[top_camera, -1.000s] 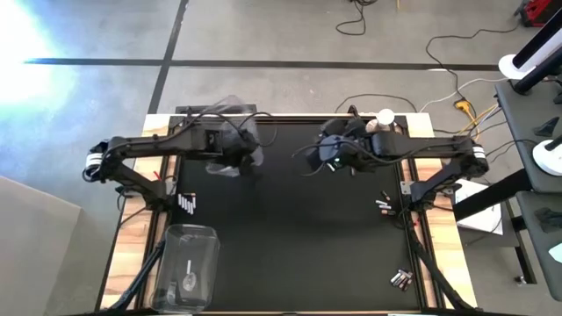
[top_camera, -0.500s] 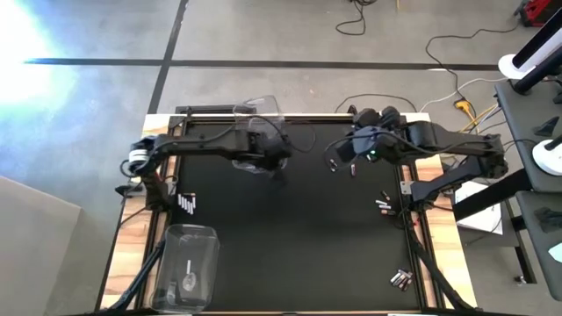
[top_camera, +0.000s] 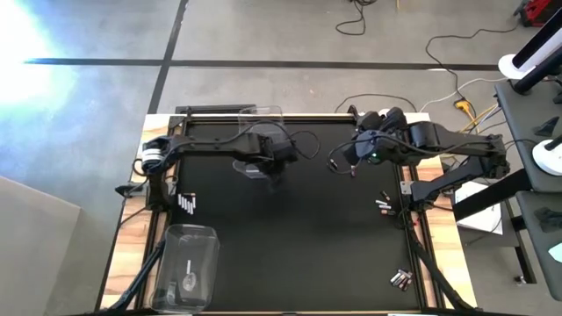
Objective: Sort batteries
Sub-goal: Move the top transparent bin to the top center of the table
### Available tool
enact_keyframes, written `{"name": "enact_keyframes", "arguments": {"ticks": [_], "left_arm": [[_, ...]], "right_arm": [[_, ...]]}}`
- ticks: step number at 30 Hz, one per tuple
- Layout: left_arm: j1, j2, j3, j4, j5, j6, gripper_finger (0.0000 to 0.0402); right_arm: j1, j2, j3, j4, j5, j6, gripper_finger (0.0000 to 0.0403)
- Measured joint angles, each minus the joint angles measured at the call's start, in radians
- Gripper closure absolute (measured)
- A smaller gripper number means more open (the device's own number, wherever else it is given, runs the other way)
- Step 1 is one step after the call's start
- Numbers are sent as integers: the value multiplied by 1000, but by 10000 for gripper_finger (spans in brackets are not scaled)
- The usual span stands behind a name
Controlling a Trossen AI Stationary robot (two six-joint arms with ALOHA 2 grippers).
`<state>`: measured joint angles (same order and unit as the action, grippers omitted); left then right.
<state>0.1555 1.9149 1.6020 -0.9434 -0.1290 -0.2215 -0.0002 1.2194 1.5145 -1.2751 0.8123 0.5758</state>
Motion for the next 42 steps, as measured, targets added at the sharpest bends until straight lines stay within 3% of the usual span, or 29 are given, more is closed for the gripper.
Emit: {"name": "enact_keyframes", "arguments": {"ticks": [20, 42], "left_arm": [[3, 21, -2, 9, -18, 57, 401], [34, 20, -15, 24, -21, 81, 385]], "right_arm": [[9, 7, -71, 9, -38, 145, 154], [9, 7, -71, 32, -26, 186, 149]]}}
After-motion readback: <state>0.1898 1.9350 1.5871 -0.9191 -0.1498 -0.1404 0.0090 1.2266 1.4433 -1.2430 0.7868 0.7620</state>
